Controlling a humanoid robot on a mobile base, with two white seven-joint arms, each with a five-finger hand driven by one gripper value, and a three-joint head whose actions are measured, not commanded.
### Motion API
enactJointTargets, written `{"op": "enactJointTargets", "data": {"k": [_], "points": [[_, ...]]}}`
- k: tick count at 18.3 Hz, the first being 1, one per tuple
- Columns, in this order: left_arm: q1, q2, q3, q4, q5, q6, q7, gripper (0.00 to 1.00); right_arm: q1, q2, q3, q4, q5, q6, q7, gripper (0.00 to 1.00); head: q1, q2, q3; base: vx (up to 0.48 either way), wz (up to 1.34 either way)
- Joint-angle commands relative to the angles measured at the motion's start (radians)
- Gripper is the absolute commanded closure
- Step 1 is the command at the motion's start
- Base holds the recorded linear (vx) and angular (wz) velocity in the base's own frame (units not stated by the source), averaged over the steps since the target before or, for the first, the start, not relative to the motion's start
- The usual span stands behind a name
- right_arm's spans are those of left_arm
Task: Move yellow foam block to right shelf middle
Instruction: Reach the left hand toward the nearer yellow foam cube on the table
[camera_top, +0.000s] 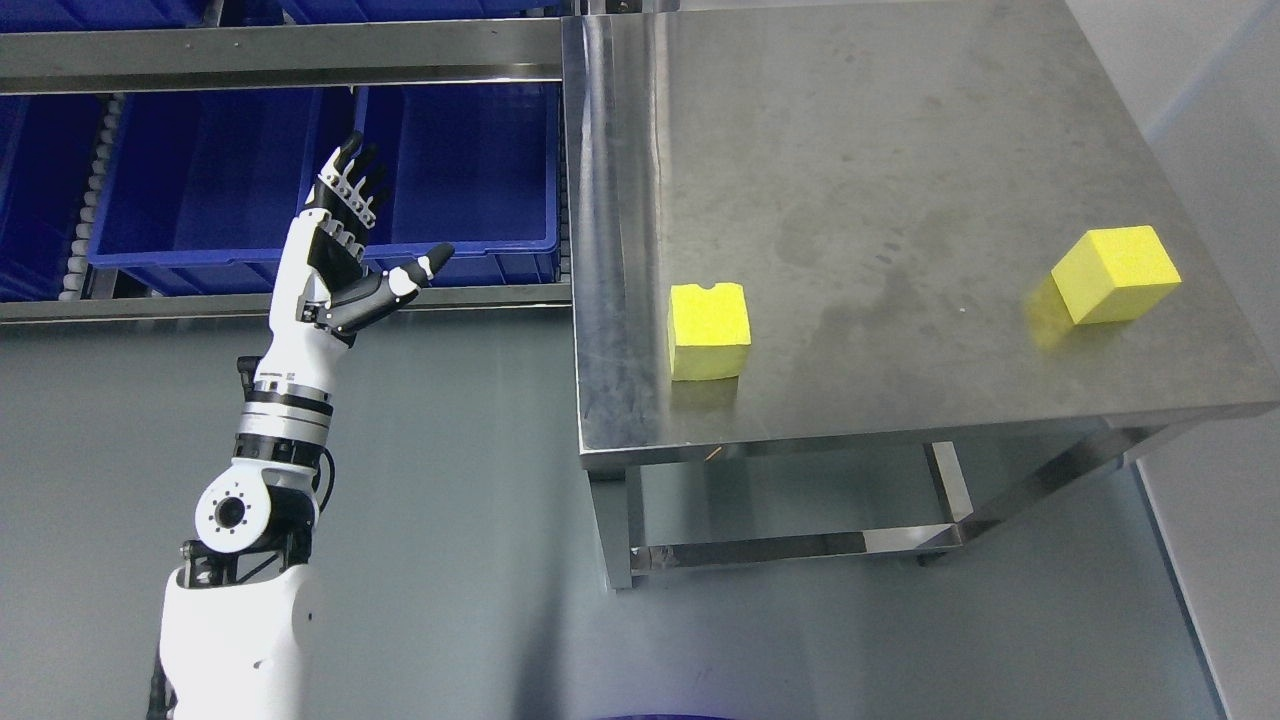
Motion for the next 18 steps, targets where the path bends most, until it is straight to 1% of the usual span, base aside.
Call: {"op": "enactJointTargets", "data": {"k": [1,3,5,7,10,11,13,15,17,18], "points": [[0.011,0.013,0.03,-0.019,-0.001,0.0,-0.001,0.0,0.023,-0.017,-0.012,-0.017,0.003,0.0,0.001,0.0,0.0,0.0,0.0,0.0,0.0],[0.011,0.019,0.032,-0.018,0.001,-0.005,-0.004,0.0,0.025,-0.017,-0.012,-0.017,0.003,0.0,0.001,0.0,0.0,0.0,0.0,0.0,0.0],[0.009,0.055,0.02,-0.018,0.001,-0.037,-0.03,0.0,0.025,-0.017,-0.012,-0.017,0.003,0.0,0.001,0.0,0.0,0.0,0.0,0.002,0.02],[-0.002,0.086,-0.003,-0.016,0.001,-0.069,-0.107,0.0,0.023,-0.017,-0.012,-0.017,0.003,0.0,0.001,0.0,0.0,0.0,0.0,0.002,0.02],[-0.02,0.103,-0.068,-0.018,-0.001,-0.112,-0.251,0.0,0.023,-0.017,-0.012,-0.017,0.003,0.0,0.001,0.0,0.0,0.0,0.0,0.0,0.0],[-0.023,0.103,-0.097,-0.016,-0.006,-0.114,-0.283,0.0,0.025,-0.017,-0.012,-0.017,0.003,0.0,0.001,0.0,0.0,0.0,0.0,0.0,0.0],[-0.043,0.111,-0.172,-0.016,-0.01,-0.111,-0.31,0.0,0.023,-0.017,-0.012,-0.017,0.003,0.0,0.001,0.0,0.0,0.0,0.0,0.0,0.0],[-0.069,0.129,-0.253,-0.012,-0.01,-0.105,-0.311,0.01,0.025,-0.017,-0.012,-0.017,0.003,0.0,0.001,0.0,0.0,0.0,0.0,0.0,0.0],[-0.103,0.131,-0.327,0.013,-0.012,-0.094,-0.311,0.02,0.023,-0.017,-0.012,-0.017,0.003,0.0,0.001,0.0,0.0,0.0,0.0,0.002,0.01],[-0.124,0.131,-0.359,0.033,-0.012,-0.088,-0.311,0.04,0.025,-0.017,-0.012,-0.017,0.003,0.0,0.001,0.0,0.0,0.0,0.0,0.0,0.0]]}}
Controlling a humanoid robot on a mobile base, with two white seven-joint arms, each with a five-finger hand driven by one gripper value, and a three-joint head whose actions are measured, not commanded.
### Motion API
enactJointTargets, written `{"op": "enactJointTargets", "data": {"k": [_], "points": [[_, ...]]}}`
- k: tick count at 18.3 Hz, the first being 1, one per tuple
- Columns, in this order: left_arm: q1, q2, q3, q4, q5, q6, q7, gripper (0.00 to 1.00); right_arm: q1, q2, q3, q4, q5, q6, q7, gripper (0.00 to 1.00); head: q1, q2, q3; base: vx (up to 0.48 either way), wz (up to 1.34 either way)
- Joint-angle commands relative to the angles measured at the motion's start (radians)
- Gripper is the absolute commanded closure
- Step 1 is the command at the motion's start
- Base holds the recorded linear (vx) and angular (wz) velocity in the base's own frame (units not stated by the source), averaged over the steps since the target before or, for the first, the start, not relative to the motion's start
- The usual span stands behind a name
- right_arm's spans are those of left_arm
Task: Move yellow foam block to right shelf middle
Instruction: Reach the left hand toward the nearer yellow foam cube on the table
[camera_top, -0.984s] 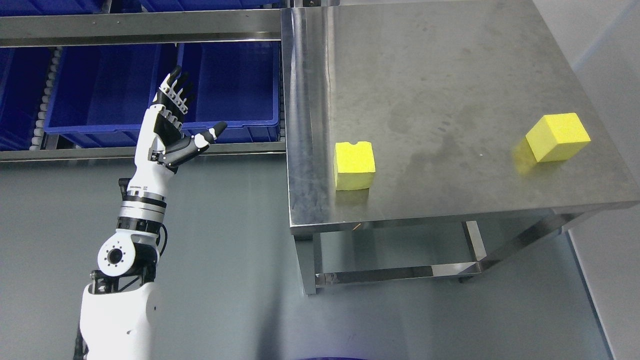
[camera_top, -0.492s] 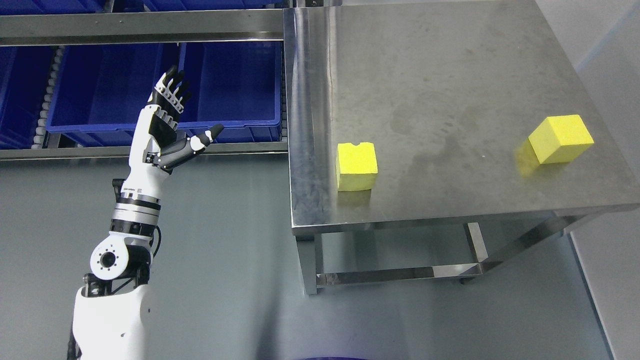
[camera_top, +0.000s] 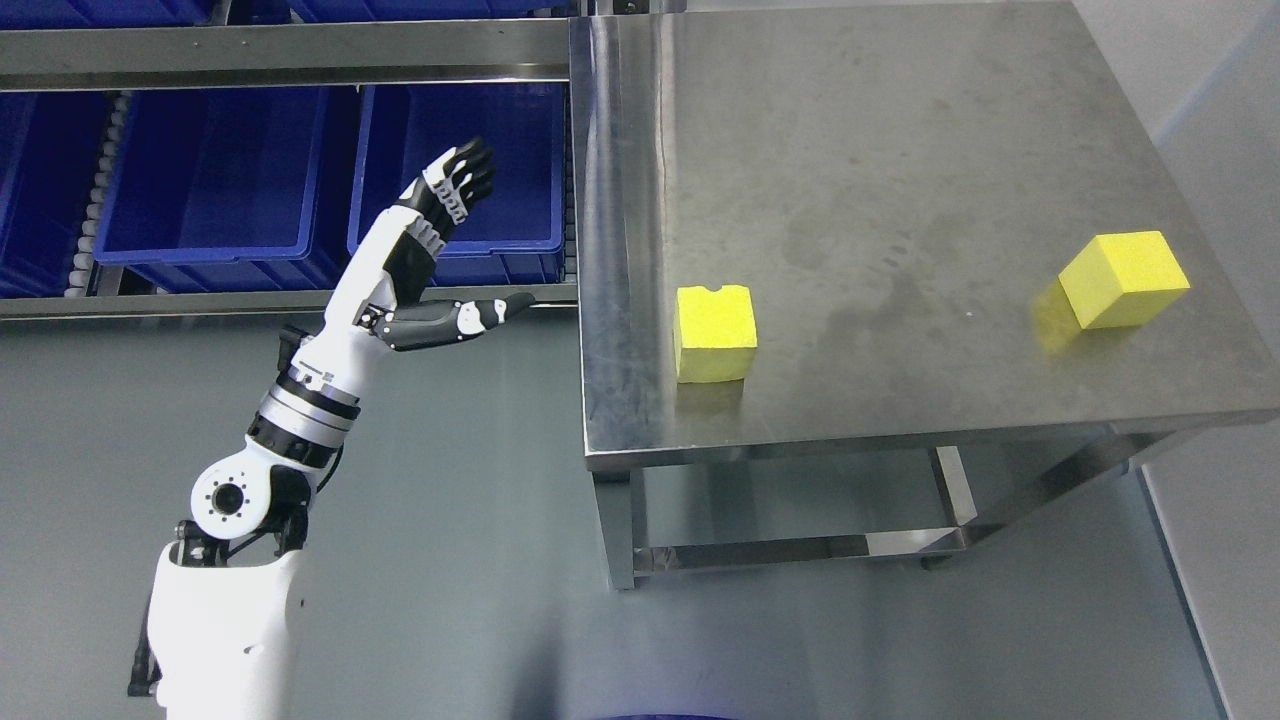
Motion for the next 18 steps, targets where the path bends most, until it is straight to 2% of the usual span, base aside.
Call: {"op": "enactJointTargets", "data": {"k": [1,5,9,18], "points": [[-0.085,0.051,-0.265,0.065,-0.004,0.024,-0.009,0.06,0.024,-0.017,-0.012,-0.017,0.003,0.0,0.001,0.0,0.0,0.0,0.0,0.0,0.0],[-0.142,0.048,-0.339,0.147,-0.006,0.043,-0.013,0.06,0.023,-0.017,-0.012,-0.017,0.003,0.0,0.001,0.0,0.0,0.0,0.0,0.0,0.0],[-0.162,0.04,-0.412,0.158,-0.004,0.12,-0.049,0.06,0.024,-0.017,-0.012,-0.017,0.003,0.0,0.001,0.0,0.0,0.0,0.0,0.0,0.0],[-0.191,0.031,-0.44,0.21,-0.012,0.129,-0.083,0.06,0.023,-0.017,-0.012,-0.017,0.003,0.0,0.001,0.0,0.0,0.0,0.0,0.0,0.0]]}}
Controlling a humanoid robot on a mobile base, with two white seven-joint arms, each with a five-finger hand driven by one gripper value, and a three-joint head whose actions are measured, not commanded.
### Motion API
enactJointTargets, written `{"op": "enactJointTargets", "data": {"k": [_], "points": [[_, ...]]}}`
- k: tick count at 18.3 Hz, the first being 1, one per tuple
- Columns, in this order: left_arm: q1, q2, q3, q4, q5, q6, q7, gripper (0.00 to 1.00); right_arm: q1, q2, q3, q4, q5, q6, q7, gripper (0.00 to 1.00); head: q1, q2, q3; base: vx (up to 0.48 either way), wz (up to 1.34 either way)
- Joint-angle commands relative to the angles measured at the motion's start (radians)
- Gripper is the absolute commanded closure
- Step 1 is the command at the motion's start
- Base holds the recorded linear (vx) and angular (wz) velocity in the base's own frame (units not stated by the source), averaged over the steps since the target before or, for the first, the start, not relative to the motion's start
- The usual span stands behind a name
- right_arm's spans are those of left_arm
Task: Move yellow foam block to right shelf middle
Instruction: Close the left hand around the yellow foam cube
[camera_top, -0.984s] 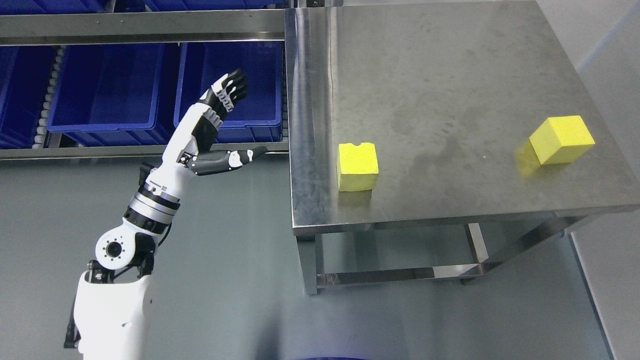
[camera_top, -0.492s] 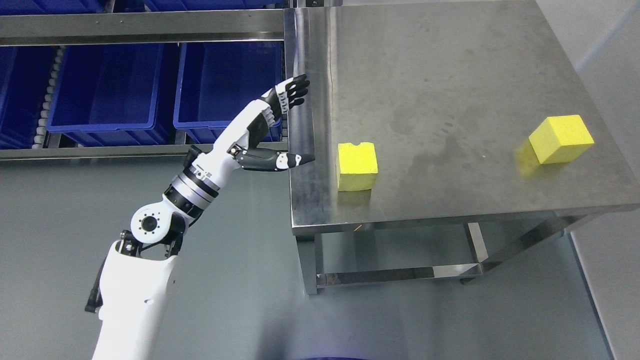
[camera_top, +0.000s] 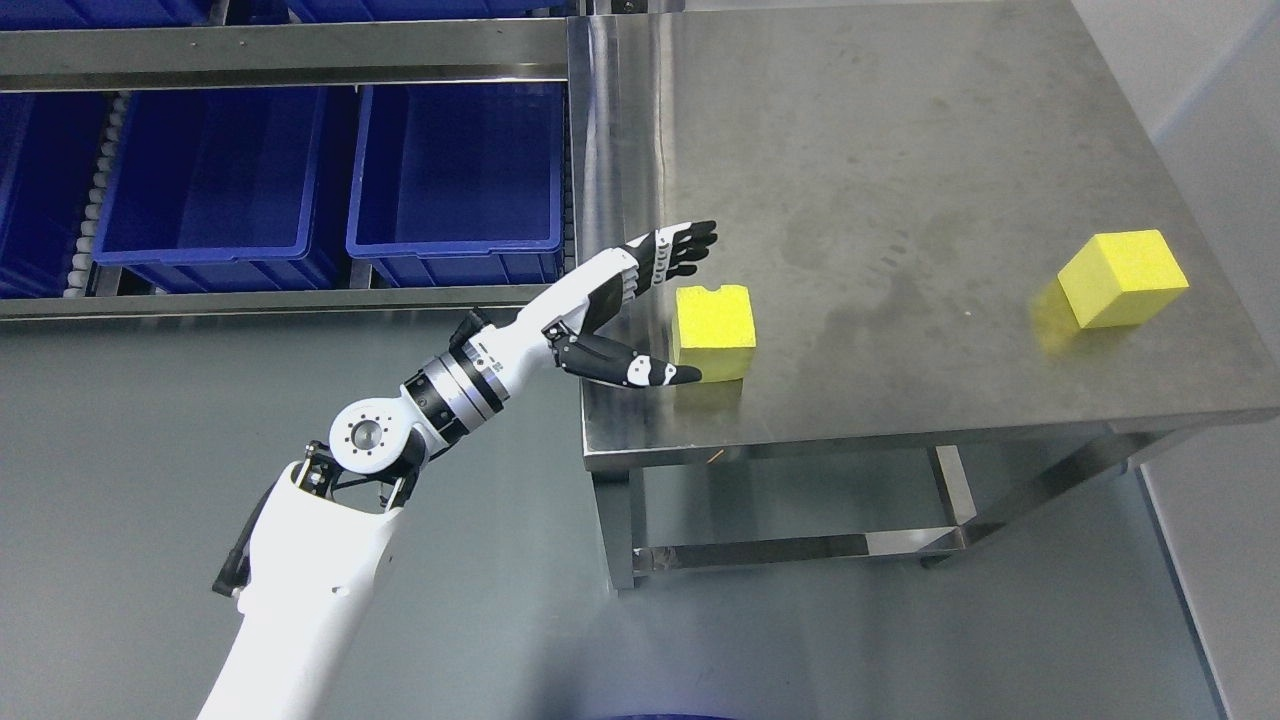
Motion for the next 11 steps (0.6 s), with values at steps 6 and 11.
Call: {"op": "enactJointTargets", "data": {"k": [6,11], "points": [[-0.035,0.0,-0.092,0.119,-0.076,0.001,-0.011,0.14,0.023,-0.017,-0.012,-0.017,0.003,0.0,0.001,0.0,0.0,0.0,0.0,0.0,0.0],[-0.03,-0.023,-0.017,0.123,-0.073,-0.003,-0.012,0.42,0.025,-0.017,-0.012,-0.017,0.003,0.0,0.001,0.0,0.0,0.0,0.0,0.0,0.0]]}}
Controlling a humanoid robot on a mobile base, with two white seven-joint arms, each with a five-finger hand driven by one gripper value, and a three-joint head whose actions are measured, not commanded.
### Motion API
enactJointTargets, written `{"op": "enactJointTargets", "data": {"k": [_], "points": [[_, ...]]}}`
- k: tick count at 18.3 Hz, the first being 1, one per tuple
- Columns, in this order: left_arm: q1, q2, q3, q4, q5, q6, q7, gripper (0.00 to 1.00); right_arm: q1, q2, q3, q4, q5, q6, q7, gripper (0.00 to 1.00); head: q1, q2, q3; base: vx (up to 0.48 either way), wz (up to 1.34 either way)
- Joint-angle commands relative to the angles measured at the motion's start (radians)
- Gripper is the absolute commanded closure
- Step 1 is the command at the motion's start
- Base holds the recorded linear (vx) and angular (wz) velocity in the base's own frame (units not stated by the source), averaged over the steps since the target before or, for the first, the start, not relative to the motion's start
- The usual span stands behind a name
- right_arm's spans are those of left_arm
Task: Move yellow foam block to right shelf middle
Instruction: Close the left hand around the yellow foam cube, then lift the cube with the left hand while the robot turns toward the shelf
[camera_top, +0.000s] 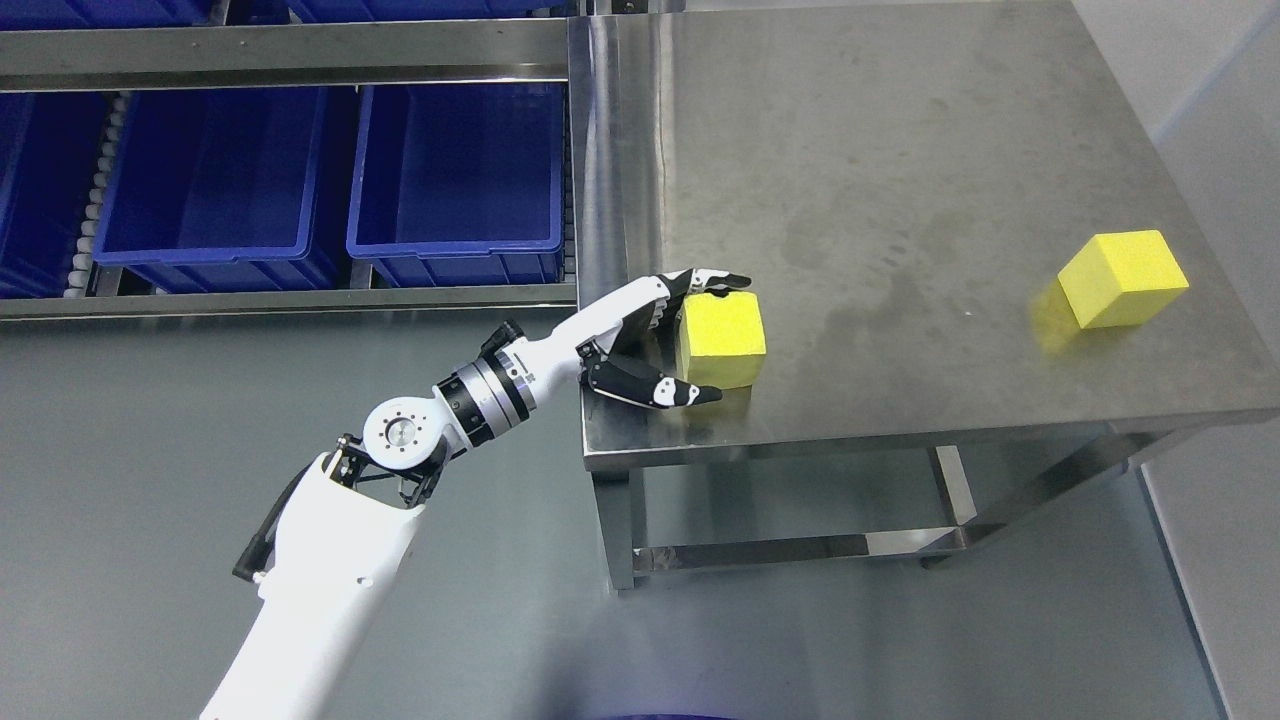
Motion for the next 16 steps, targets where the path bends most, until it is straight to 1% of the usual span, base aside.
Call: {"op": "enactJointTargets", "data": {"k": [1,3,4,6,7,8,9,10,12,13,16], "points": [[0.0,-0.03,0.052,0.048,-0.01,-0.003,-0.004,0.46,0.025,-0.017,-0.012,-0.017,0.003,0.0,0.001,0.0,0.0,0.0,0.0,0.0,0.0],[0.004,-0.066,0.104,0.046,-0.005,-0.016,-0.03,0.56,0.023,-0.017,-0.012,-0.017,0.003,0.0,0.001,0.0,0.0,0.0,0.0,0.0,0.0],[0.004,-0.095,0.138,0.046,-0.002,-0.016,-0.038,0.57,0.025,-0.017,-0.012,-0.017,0.003,0.0,0.001,0.0,0.0,0.0,0.0,0.0,0.0],[0.003,-0.095,0.201,0.028,0.027,-0.019,-0.046,0.58,0.025,-0.017,-0.012,-0.017,0.003,0.0,0.001,0.0,0.0,0.0,0.0,0.0,0.0],[-0.003,-0.095,0.216,0.002,0.086,-0.026,-0.038,0.58,0.025,-0.017,-0.012,-0.017,0.003,0.0,0.001,0.0,0.0,0.0,0.0,0.0,0.0],[-0.005,-0.095,0.232,-0.024,0.178,-0.042,-0.026,0.58,0.023,-0.017,-0.012,-0.017,0.003,0.0,0.001,0.0,0.0,0.0,0.0,0.001,0.01],[-0.005,-0.095,0.255,-0.04,0.232,-0.071,-0.002,0.58,0.025,-0.017,-0.012,-0.017,0.003,0.0,0.001,0.0,0.0,0.0,0.0,-0.009,-0.03],[-0.005,-0.095,0.279,-0.044,0.274,-0.13,0.047,0.58,0.025,-0.017,-0.012,-0.017,0.003,0.0,0.001,0.0,0.0,0.0,0.0,-0.009,-0.03],[-0.002,-0.095,0.307,-0.043,0.324,-0.265,0.147,0.58,0.025,-0.017,-0.012,-0.017,0.003,0.0,0.001,0.0,0.0,0.0,0.0,-0.019,-0.01],[0.006,-0.095,0.318,-0.046,0.325,-0.299,0.201,0.58,0.025,-0.017,-0.012,-0.017,0.003,0.0,0.001,0.0,0.0,0.0,0.0,-0.019,-0.01],[0.022,-0.095,0.397,-0.049,0.325,-0.307,0.319,0.58,0.023,-0.017,-0.012,-0.017,0.003,0.0,0.001,0.0,0.0,0.0,0.0,0.008,0.2]]}}
